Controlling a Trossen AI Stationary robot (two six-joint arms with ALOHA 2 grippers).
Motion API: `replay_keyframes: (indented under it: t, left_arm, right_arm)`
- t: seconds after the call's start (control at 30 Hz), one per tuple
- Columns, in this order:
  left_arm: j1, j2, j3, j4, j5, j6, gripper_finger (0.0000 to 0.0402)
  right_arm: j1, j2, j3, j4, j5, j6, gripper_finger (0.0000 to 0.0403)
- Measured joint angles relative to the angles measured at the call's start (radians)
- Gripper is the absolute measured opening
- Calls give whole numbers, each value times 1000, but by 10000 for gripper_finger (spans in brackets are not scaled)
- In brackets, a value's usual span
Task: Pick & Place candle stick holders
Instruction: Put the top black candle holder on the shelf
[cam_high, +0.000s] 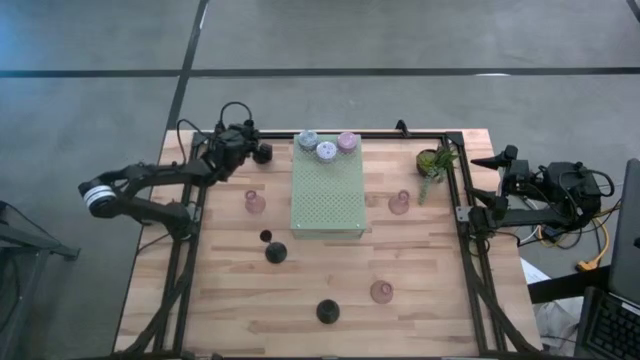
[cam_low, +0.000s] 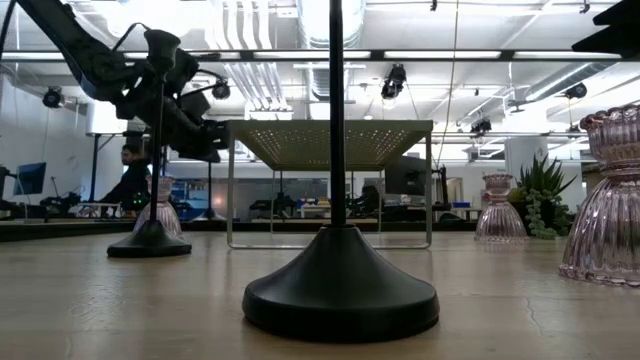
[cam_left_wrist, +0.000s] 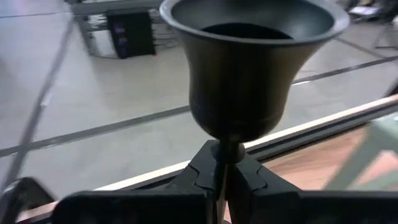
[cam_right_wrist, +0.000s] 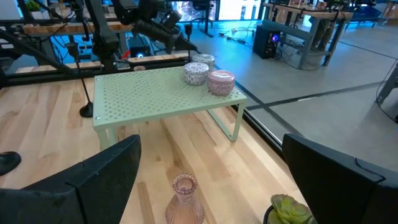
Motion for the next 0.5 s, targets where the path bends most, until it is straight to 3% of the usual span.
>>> replay_keyframes:
  t: [0.2,0.5]
  left_arm:
    - [4,-125,31,-121,154,12,13]
    - [8,-305,327,-650,381,158,13]
  right_arm:
    - [0,0,0,0,0,0,384]
    - [0,0,0,0,0,0,384]
